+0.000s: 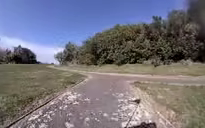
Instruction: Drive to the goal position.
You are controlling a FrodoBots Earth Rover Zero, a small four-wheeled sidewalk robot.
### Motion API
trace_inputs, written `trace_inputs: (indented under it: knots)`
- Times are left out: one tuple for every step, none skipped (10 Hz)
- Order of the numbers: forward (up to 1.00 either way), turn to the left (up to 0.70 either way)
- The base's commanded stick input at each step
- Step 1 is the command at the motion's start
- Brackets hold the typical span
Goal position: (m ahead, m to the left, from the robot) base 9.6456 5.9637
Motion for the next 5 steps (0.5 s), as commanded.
trace_inputs:
  knots:
    - [0.7, -0.11]
    - [0.7, -0.01]
    - [0.7, 0.0]
    - [0.7, 0.0]
    - [0.7, 0.0]
